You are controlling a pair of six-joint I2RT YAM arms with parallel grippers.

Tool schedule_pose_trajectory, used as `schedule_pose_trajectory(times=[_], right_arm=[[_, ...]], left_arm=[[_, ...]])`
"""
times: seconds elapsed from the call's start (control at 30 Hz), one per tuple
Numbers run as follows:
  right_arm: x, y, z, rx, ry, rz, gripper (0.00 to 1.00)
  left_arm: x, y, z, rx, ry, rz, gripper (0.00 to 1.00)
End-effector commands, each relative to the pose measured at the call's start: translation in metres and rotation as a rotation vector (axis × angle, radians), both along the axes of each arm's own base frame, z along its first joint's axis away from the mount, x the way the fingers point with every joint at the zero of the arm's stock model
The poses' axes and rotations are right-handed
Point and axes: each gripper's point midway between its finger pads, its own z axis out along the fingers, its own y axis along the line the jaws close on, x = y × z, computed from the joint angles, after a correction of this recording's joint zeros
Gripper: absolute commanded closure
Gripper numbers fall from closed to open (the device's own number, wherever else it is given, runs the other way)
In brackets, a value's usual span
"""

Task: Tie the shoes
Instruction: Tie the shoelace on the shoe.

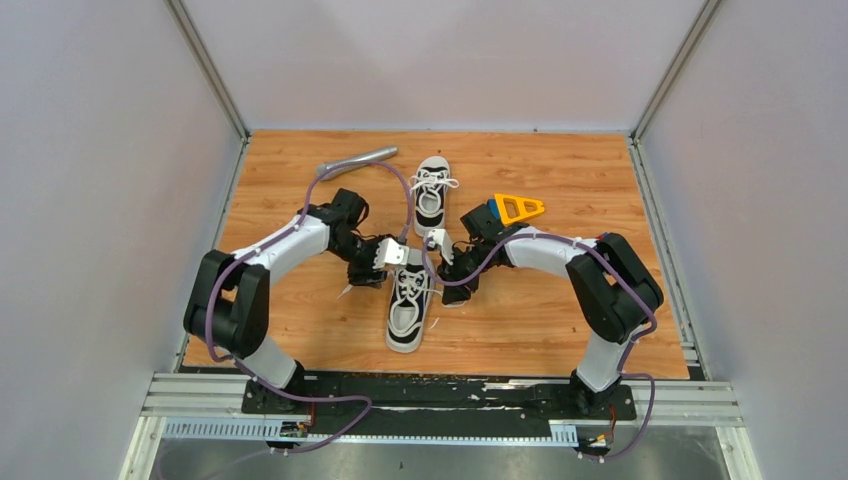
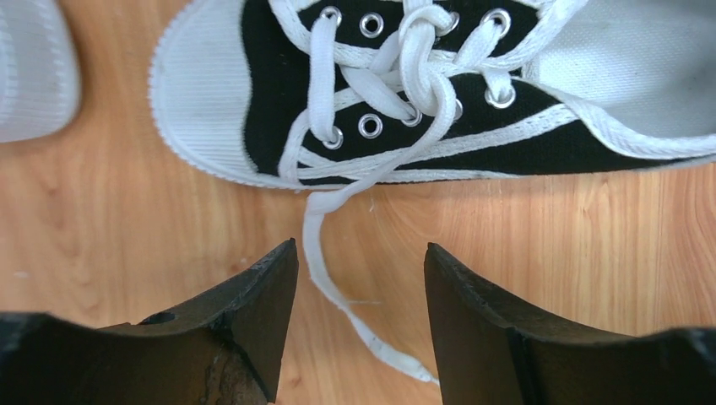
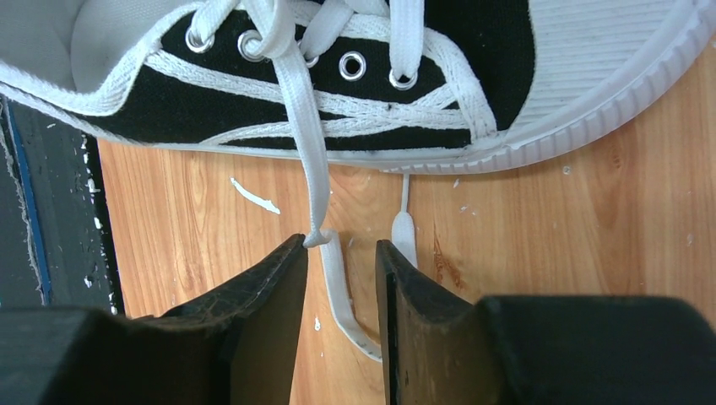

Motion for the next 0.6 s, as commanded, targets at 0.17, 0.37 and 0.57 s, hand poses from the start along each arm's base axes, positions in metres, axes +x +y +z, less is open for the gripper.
schedule_pose_trajectory(times=[0.17, 0.37, 0.57], right_arm=[[0.009, 0.01, 0.017, 0.042, -0.028, 0.008, 0.67], [0.007, 0.014, 0.017, 0.049, -0.006, 0.011, 0.72], [0.02, 0.02, 0.011, 0.034, 0.021, -0.025, 0.9]], left_arm=[[0.005, -0.015, 0.021, -0.058, -0.089, -0.066, 0.33], [0.007, -0.029, 0.006, -0.039, -0.071, -0.131, 0.42], [0.007, -0.039, 0.004, -0.055, -0.034, -0.135, 0.84]])
